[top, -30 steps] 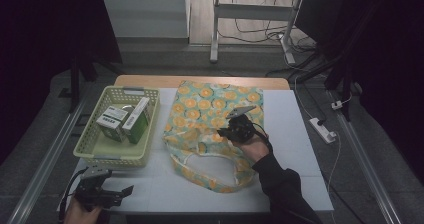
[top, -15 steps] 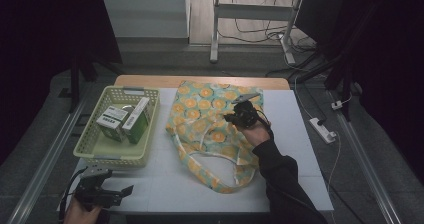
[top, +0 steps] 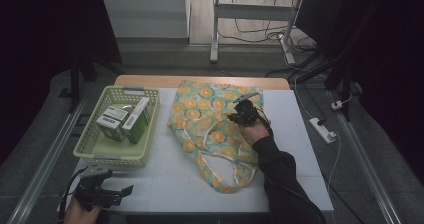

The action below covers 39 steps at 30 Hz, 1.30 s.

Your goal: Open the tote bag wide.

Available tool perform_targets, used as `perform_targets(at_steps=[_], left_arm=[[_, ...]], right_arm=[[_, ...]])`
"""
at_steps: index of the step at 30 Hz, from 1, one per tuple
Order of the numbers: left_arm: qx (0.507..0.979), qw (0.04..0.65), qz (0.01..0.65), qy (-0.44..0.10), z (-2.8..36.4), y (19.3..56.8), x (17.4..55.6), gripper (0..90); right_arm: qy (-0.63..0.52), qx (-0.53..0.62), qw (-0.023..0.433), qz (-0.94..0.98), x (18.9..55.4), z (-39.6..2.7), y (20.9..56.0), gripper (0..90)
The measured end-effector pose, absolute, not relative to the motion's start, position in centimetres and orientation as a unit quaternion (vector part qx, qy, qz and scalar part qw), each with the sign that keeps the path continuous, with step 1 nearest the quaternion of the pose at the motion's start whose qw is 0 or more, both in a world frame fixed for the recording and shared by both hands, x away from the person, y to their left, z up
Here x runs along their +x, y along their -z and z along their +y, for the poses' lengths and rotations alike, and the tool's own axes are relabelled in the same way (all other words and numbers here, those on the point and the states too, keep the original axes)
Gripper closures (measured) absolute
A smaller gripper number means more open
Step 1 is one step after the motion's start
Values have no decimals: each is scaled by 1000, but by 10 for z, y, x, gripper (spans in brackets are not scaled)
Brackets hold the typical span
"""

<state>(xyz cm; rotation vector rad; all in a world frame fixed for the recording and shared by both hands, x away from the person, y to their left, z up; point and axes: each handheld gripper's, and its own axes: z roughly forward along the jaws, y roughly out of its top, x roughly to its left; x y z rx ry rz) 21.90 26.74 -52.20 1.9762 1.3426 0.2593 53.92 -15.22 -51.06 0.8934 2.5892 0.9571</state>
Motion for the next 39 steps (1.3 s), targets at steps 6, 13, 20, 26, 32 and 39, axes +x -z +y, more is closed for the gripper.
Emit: perform_targets(at_steps=[6,13,20,26,32,39], left_arm=[[767,362,520,-101,267,522,219,5],[767,363,520,-100,268,522,219,6],[766,363,521,-99,268,522,219,7],[766,364,521,-100,268,522,219,8],[766,364,521,-100,268,522,219,9],[767,363,520,-100,268,522,219,10]], right_arm=[[-318,302,111,892,536,-150,515,775],[-364,299,102,876,525,-154,492,528],[-390,280,85,873,505,-152,475,367],[-387,250,54,886,481,-140,479,257],[-363,228,27,903,454,-120,496,182],[-323,174,36,930,434,-96,514,397]])
